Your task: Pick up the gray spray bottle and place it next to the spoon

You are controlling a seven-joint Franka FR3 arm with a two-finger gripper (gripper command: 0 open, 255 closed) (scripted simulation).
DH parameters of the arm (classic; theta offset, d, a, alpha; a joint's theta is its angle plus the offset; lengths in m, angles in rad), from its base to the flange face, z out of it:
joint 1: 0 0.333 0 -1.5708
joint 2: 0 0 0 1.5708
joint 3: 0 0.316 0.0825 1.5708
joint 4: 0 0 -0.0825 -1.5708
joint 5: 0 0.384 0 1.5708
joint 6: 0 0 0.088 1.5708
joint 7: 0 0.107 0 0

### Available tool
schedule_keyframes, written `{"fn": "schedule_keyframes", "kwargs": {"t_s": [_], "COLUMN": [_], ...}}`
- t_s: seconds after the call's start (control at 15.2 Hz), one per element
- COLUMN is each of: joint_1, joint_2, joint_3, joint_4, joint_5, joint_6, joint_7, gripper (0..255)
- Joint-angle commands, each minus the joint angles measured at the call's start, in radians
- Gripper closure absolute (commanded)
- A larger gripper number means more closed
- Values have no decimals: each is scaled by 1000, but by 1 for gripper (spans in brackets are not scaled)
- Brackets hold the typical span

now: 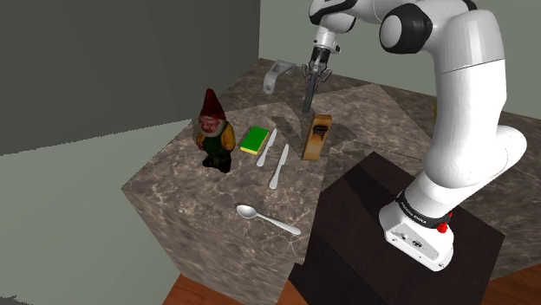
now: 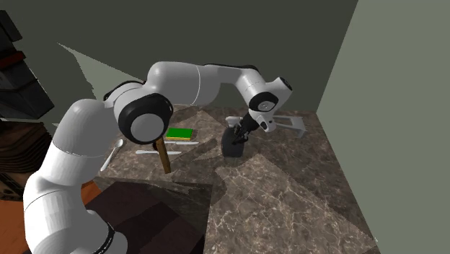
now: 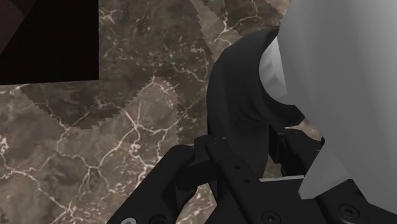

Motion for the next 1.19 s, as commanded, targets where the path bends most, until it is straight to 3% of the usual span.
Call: {"fn": "schedule_keyframes", "kwargs": {"t_s": [0.0, 0.73, 1.12], "joint_1": [-2, -12, 72], "joint_2": [-5, -34, -311], "joint_3": [0, -1, -7], "joint_4": [18, 105, -258], "joint_5": [-1, -4, -27], "joint_6": [-22, -131, -29], "joint_7": [7, 43, 68], "gripper": [255, 255, 255]}}
